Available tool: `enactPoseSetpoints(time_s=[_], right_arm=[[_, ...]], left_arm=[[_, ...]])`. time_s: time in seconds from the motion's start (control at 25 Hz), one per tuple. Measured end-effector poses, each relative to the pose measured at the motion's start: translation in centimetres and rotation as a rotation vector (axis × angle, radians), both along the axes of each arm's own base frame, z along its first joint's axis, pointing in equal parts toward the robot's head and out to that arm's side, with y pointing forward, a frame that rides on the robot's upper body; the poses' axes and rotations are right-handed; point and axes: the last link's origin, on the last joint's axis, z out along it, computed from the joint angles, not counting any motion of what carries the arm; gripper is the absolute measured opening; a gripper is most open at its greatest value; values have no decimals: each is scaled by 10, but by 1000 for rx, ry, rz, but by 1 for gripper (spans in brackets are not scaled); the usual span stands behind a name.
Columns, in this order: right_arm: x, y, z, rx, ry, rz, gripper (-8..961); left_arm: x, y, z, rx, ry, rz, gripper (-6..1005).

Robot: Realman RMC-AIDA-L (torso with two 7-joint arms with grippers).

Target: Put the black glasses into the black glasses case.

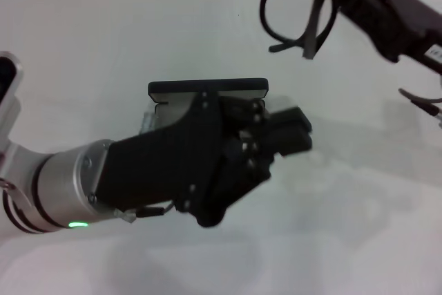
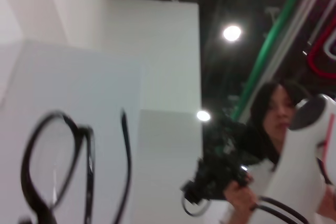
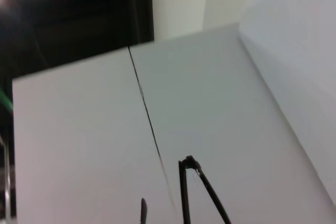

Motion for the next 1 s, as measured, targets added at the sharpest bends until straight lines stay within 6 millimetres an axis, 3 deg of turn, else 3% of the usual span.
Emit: enactPoseSetpoints(time_s=[1.0], right_arm=[[-8, 4, -31, 22, -180, 60, 77]], left_arm=[[5, 28, -6, 19, 35, 143, 88]])
